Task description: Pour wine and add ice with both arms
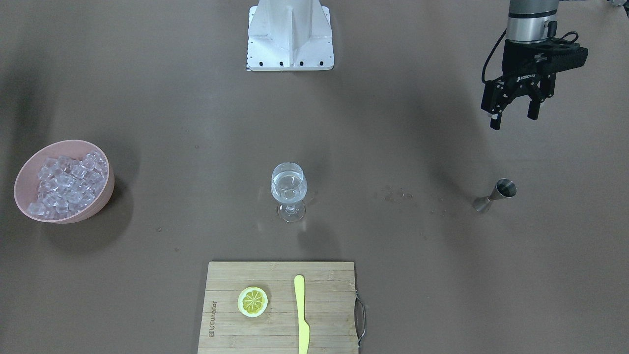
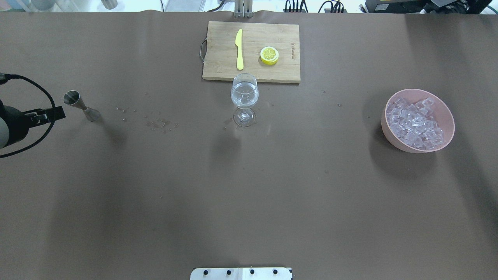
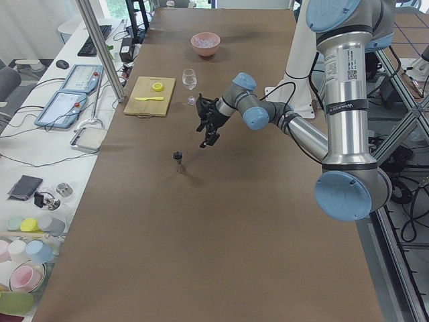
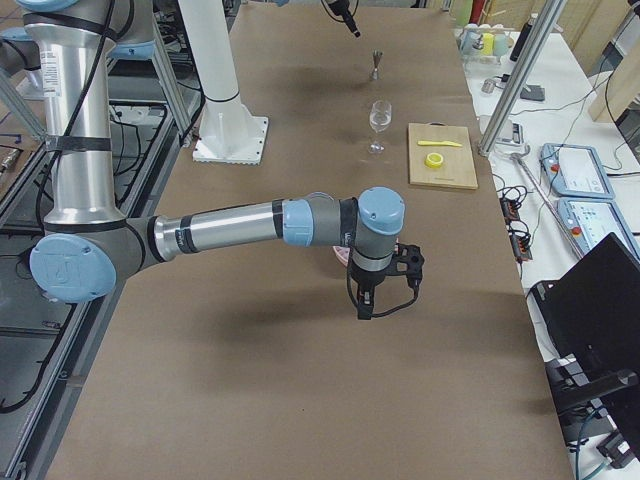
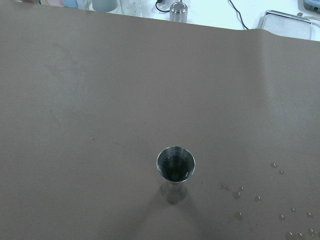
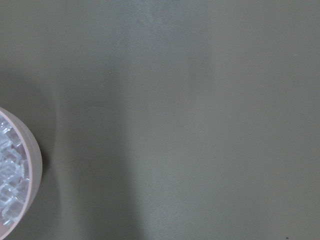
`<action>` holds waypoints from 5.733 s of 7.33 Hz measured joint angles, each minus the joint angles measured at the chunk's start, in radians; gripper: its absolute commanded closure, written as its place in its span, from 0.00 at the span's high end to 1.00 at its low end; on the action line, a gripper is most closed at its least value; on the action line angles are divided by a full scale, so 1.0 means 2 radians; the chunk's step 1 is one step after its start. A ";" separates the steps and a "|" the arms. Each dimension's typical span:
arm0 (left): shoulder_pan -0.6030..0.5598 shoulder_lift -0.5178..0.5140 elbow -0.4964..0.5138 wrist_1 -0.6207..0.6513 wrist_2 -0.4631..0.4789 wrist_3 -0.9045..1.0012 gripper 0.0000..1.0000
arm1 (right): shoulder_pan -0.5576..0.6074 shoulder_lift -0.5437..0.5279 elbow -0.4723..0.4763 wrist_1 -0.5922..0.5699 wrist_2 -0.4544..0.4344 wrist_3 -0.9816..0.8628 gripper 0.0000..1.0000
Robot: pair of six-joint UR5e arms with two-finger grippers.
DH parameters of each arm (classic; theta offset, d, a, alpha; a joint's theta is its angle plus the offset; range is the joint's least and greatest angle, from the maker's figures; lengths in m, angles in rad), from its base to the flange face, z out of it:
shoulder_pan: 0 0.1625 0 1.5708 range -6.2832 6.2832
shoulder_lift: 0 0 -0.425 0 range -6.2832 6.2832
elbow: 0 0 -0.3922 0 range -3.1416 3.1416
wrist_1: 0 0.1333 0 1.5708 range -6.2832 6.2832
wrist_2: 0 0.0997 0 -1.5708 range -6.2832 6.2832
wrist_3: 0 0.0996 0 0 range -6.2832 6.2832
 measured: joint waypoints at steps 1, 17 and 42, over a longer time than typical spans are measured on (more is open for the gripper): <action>0.035 0.008 0.007 -0.001 0.056 -0.031 0.98 | 0.000 0.000 0.001 0.000 0.001 0.000 1.00; 0.127 -0.116 0.266 -0.035 0.322 -0.194 0.98 | 0.000 0.001 0.000 0.000 0.002 -0.001 1.00; 0.088 -0.173 0.352 -0.035 0.350 -0.192 0.43 | 0.001 -0.001 -0.001 -0.001 0.003 -0.001 1.00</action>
